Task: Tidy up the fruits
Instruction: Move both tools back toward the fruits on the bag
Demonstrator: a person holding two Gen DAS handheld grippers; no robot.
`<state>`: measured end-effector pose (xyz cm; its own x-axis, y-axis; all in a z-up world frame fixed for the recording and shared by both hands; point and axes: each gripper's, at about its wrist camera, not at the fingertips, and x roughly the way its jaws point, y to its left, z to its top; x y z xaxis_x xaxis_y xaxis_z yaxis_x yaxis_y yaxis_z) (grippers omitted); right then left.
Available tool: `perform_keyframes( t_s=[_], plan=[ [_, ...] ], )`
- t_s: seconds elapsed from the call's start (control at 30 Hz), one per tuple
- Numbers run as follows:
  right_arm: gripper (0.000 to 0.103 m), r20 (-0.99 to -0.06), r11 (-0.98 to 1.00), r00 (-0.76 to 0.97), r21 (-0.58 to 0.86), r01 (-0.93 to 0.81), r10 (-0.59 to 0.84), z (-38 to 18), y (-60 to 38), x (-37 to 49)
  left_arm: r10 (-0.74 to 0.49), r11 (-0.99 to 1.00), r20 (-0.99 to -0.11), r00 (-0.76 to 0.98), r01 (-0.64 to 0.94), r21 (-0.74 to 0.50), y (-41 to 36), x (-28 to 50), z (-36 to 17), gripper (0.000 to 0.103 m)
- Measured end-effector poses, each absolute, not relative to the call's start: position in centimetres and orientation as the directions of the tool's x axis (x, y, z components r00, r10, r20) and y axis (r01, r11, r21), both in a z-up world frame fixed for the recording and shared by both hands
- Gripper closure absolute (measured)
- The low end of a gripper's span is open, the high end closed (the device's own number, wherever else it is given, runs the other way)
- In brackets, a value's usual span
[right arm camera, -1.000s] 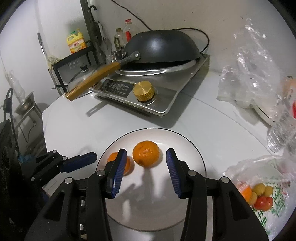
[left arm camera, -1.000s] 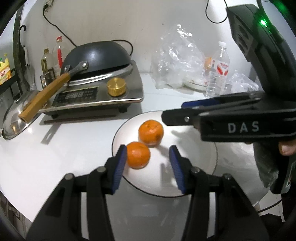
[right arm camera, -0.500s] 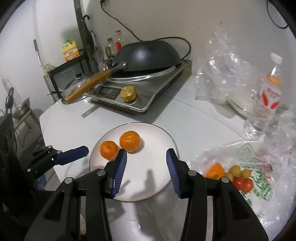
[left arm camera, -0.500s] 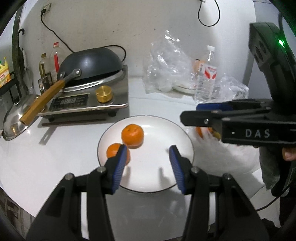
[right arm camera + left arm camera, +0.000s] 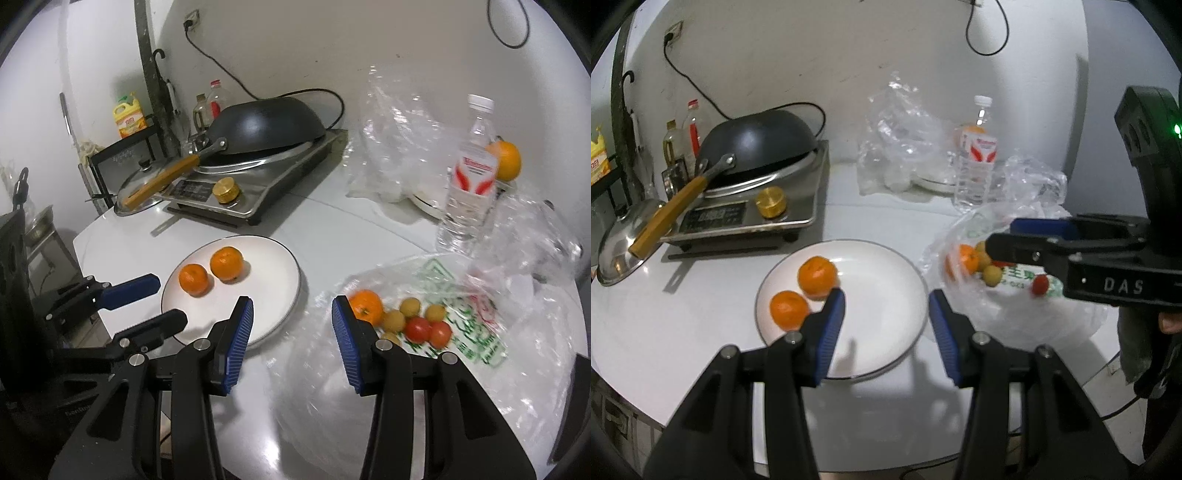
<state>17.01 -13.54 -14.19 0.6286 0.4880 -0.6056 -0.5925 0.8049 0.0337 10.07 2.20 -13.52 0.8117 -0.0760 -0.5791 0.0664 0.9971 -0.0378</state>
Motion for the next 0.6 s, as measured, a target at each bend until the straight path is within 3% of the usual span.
perform_keyframes(
  t_s=[0.4,0.53,0.6],
  plan=[
    [0.056,-0.579,0.83,0.662,0.044,-0.557,0.475,-14.1,-19.6,15.6,-0.089,0.994,-0.579,0.81,0.106,-0.004,-2.4,10.2,-12.7,0.053],
    [0.056,-0.574,0.837,0.67,0.052,-0.545,0.471,-14.3,-21.3,15.5,-0.101,0.992,-0.58,0.808,0.125,0.002,-3.7,10.3,-12.7,0.041],
    [0.056,-0.572,0.84,0.672,0.054,-0.54,0.47,-14.5,-21.9,15.4,-0.104,0.991,-0.582,0.807,0.13,0.004,-4.3,10.5,-12.7,0.039]
  ],
)
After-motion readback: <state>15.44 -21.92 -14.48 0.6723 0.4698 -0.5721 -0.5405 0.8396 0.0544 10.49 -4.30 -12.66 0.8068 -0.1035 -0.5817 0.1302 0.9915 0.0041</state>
